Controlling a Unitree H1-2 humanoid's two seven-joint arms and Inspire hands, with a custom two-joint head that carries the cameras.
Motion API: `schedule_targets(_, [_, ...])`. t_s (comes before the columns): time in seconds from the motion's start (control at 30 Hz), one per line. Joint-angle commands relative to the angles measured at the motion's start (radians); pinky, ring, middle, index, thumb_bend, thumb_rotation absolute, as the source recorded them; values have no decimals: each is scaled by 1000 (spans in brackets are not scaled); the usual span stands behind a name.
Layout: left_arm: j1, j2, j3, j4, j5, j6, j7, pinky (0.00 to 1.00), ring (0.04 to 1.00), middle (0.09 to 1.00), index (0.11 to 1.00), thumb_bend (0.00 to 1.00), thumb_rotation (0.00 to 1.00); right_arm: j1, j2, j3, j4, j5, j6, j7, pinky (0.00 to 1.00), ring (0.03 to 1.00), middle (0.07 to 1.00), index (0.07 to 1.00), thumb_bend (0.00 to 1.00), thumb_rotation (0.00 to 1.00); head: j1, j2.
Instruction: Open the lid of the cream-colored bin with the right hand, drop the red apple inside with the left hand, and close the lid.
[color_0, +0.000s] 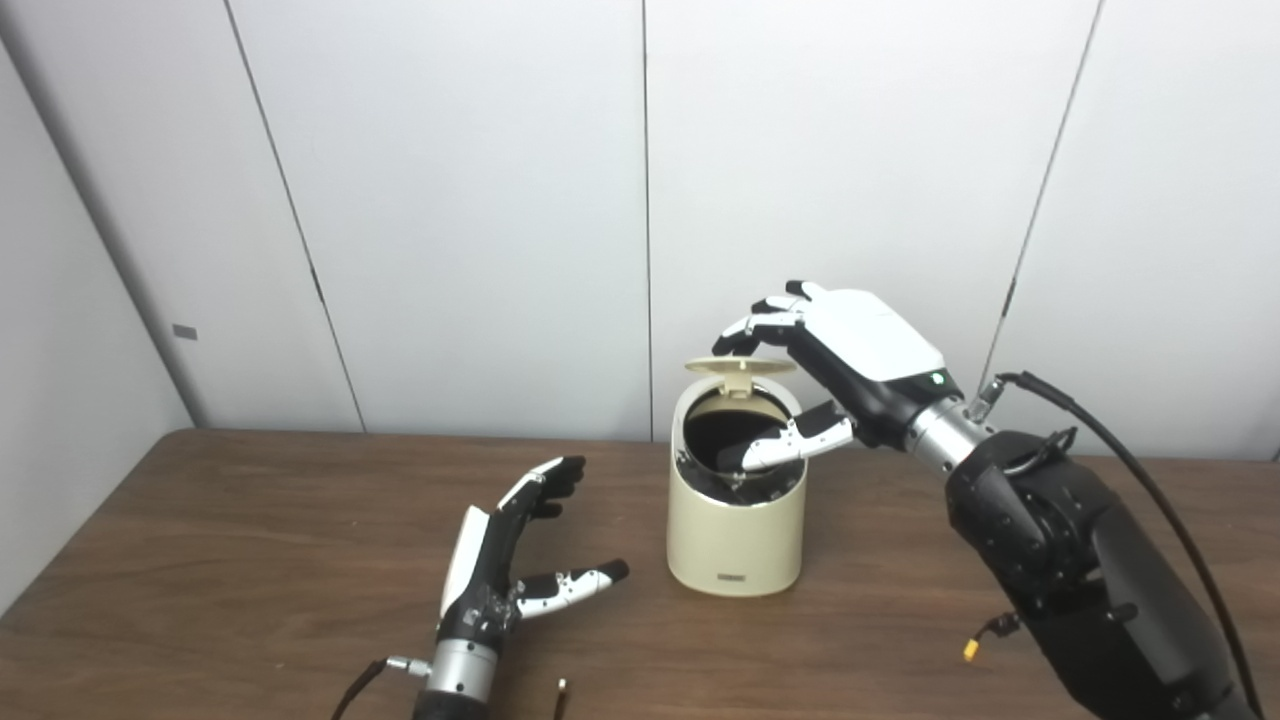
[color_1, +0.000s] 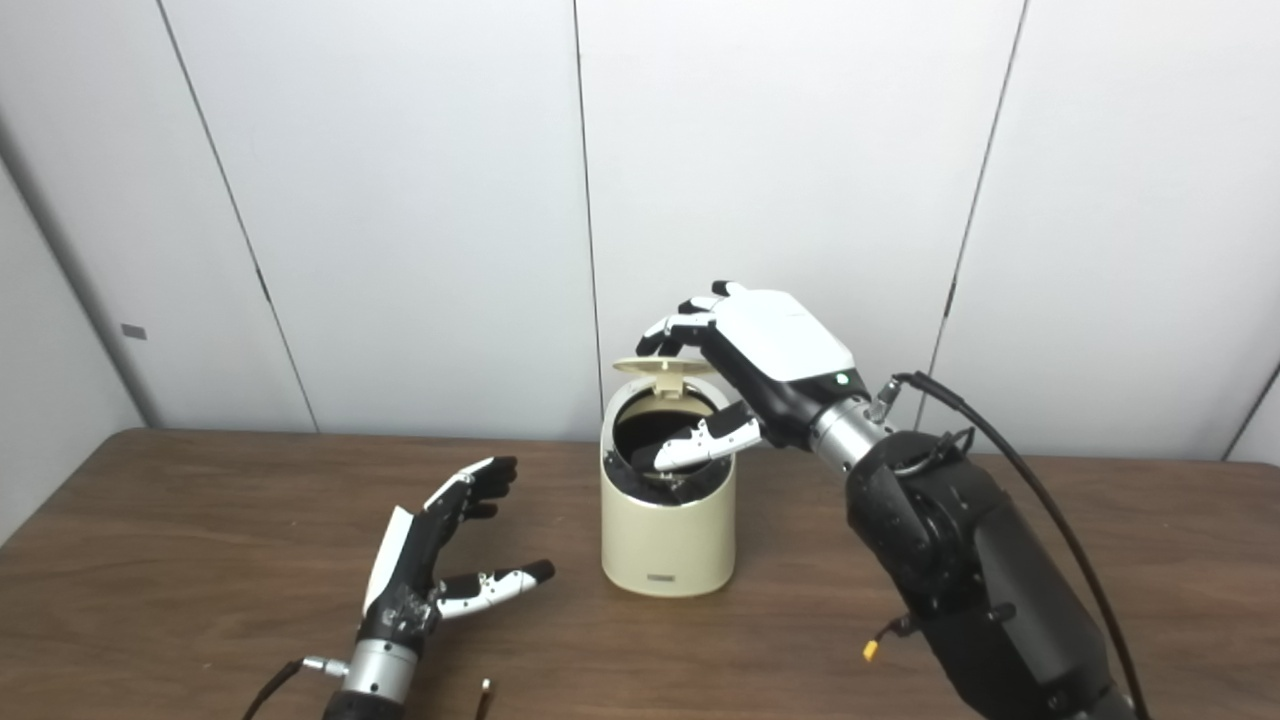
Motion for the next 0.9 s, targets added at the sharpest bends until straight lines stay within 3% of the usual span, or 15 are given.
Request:
schedule_targets(0.0, [-3,-14,-2,3,3,-10,10,766,800,808,820,749,39,-29,-17,-9,-41,-5,-18,1,970,885,698,714,705,608,3,7])
schedule_targets(0.87, [4,-5,7,-25,-2,8,5,720,770,799,814,755,55,64,-5,-3,-57,-18,-51,14,970,865,705,703,702,552,2,24])
